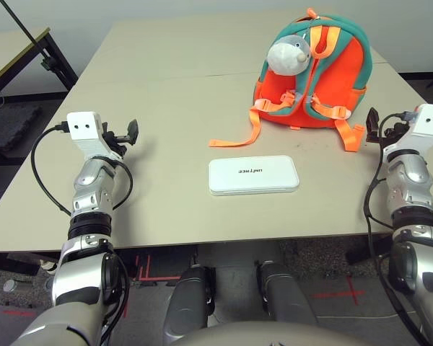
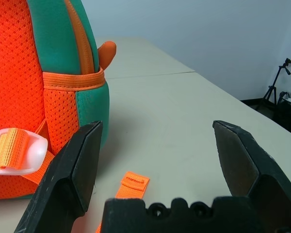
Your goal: Put the pencil case into the backpack and zip it.
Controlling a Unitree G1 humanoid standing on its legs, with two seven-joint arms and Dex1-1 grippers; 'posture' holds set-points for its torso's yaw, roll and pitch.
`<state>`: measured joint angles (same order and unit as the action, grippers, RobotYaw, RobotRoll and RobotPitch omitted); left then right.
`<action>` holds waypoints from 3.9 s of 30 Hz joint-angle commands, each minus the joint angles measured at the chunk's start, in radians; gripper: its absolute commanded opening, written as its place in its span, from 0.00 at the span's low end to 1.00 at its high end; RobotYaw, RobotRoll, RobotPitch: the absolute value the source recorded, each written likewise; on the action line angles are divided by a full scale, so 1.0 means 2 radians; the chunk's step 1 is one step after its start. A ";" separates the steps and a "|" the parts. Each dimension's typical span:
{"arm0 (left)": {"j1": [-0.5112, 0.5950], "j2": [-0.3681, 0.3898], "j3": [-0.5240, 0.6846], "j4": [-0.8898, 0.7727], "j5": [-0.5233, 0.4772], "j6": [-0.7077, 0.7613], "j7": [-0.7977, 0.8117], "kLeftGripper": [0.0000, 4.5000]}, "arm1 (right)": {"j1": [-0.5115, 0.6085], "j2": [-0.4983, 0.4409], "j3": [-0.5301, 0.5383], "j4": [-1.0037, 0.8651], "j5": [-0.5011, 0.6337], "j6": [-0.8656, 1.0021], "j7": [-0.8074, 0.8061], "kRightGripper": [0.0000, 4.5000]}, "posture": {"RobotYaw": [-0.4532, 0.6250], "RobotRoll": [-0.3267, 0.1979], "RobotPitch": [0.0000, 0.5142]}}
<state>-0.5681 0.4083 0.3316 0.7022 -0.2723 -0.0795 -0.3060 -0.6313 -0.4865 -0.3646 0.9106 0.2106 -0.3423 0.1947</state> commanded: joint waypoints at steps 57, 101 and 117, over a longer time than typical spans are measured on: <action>-0.064 -0.007 -0.048 -0.051 -0.234 0.730 -0.172 0.98 | 0.063 -0.020 0.058 -0.131 -0.046 0.057 0.066 1.00 | 0.26 0.62 0.18; -0.085 -0.005 -0.073 -0.008 -0.200 0.762 -0.212 1.00 | 0.165 -0.074 0.225 -0.375 -0.082 0.293 0.309 0.01 | 0.23 0.62 0.17; -0.083 -0.008 -0.071 -0.024 -0.207 0.782 -0.214 1.00 | 0.144 -0.009 0.237 -0.426 -0.047 0.370 0.321 0.01 | 0.24 0.62 0.18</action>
<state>-0.7477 0.4027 0.2108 0.6534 -0.6994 1.4713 -0.7358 -0.3318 -0.5176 0.0790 0.0975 0.0968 0.3846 0.8232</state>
